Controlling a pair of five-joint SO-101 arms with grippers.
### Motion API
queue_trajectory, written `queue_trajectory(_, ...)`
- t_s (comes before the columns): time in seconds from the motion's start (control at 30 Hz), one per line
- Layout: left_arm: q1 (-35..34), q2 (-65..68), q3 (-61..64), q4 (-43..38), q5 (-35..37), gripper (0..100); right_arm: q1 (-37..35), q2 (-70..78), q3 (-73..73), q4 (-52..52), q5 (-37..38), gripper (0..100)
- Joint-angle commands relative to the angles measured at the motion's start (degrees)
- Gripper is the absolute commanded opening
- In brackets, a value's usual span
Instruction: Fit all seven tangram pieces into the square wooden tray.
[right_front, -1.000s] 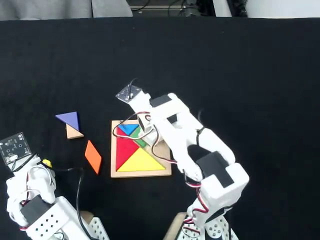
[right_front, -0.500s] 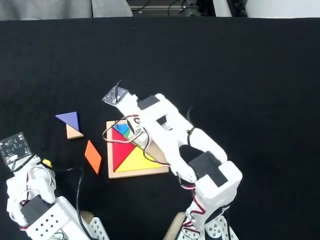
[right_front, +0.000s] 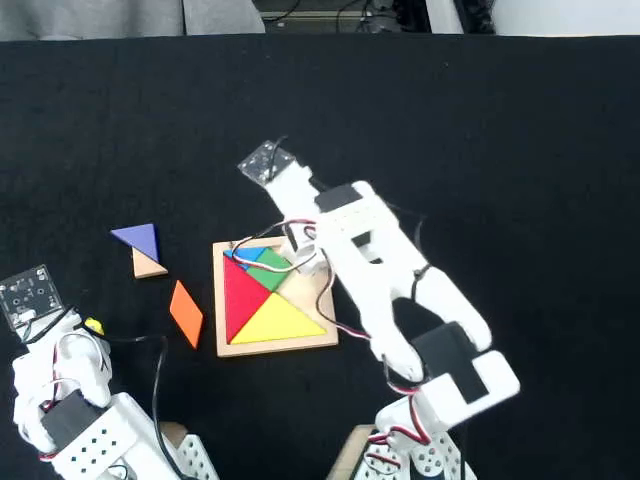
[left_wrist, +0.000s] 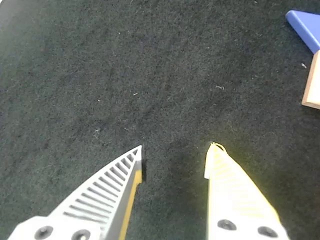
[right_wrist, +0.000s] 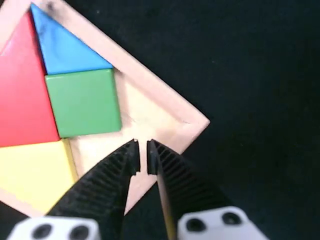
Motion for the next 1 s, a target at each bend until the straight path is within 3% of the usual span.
queue_trajectory(0.0,0.22,-0.7,1.1,0.0,-0.18,21,0.35,0.31,-3.65,0.35,-0.79,3.6)
queue_trajectory(0.17,0.48,-0.79,1.1,-0.18,-0.18,21,7.21,0.84,-6.29,0.62,-9.23,3.5)
queue_trajectory(0.4,0.92,-0.79,-5.93,0.0,-3.52,21,14.15,0.4,1.71,-13.8,-16.44,3.5)
queue_trajectory(0.63,12.88,1.49,-23.08,7.3,-3.34,21,18.64,0.84,2.59,-18.46,-20.13,3.5)
queue_trajectory(0.8,20.97,15.74,-36.7,9.85,-3.34,21,18.73,0.92,2.77,-18.46,-21.01,3.5)
queue_trajectory(0.97,23.96,40.97,-54.9,9.23,-3.34,21,18.73,0.92,2.86,-18.46,-20.92,3.5)
